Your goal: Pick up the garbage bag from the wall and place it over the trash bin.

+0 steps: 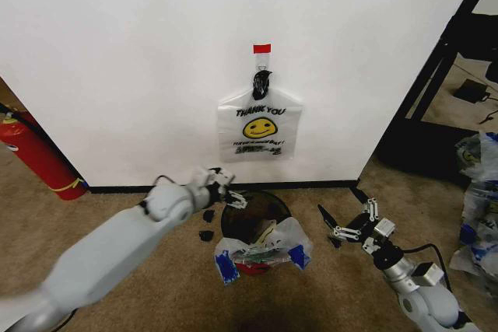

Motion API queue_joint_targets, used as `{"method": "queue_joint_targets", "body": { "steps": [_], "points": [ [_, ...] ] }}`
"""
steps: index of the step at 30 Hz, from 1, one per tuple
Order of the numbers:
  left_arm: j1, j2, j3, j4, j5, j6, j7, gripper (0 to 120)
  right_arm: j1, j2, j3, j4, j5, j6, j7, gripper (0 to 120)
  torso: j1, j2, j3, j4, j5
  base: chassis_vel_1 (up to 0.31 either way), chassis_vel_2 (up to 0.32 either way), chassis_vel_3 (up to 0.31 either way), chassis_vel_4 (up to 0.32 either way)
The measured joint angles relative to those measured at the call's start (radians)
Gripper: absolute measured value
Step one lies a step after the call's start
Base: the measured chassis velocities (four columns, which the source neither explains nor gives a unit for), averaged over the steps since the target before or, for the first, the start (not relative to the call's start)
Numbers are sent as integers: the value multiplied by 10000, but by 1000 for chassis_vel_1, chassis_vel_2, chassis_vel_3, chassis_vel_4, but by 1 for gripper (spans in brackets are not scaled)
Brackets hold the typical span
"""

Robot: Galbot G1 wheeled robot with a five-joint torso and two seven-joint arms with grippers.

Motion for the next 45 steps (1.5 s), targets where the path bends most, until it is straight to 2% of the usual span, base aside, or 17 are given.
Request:
{"method": "queue_joint_targets", "body": {
  "steps": [1,5,10,19,23,26,29,35,36,40,45],
  "points": [
    [0,0,0,0,0,0,0,101,0,0,0,0,0,0,0,100,0,0,0,0,0,0,0,0,0],
    [-927,-739,803,1074,81,536,-274,100,-405,90,241,476,-124,88,42,100,0,0,-1,2,4,0,0,0,0],
    [-1271,-912,929,1270,130,1061,-123,100,-406,83,246,488,-182,133,45,100,-1,0,-2,3,3,0,0,0,0],
    [-1293,-933,1023,1484,221,1066,32,95,-368,91,229,447,-272,183,39,100,-2,0,-2,3,2,0,0,0,0],
    [-1221,-905,1105,1554,-12,1037,108,86,-328,53,226,443,-323,200,34,100,-2,1,-2,4,2,0,0,0,0],
    [-1185,-902,1132,1610,-273,1012,82,71,-332,11,236,403,-325,242,30,100,-2,2,-2,1,2,0,0,0,0],
    [-1196,-903,1173,1661,-312,1006,80,67,-337,-4,236,391,-325,264,27,100,-2,2,-2,2,3,0,0,0,0],
    [-1223,-1005,1276,1778,-450,990,-126,41,-319,-29,236,291,-324,329,14,100,-1,2,-2,2,3,0,0,0,0],
    [-1223,-1005,1276,1778,-450,990,-126,41,-319,-29,236,291,-324,329,14,100,-1,2,-2,2,3,0,0,0,0],
    [-1109,-1045,1314,1685,-1047,978,-788,22,-256,-27,193,176,-323,397,-13,100,-2,2,-2,1,4,0,0,0,0],
    [-975,-712,1293,1281,-1809,977,-1405,11,-153,-61,193,184,-493,445,-24,100,-2,2,-2,5,3,0,0,0,0]
  ]
}}
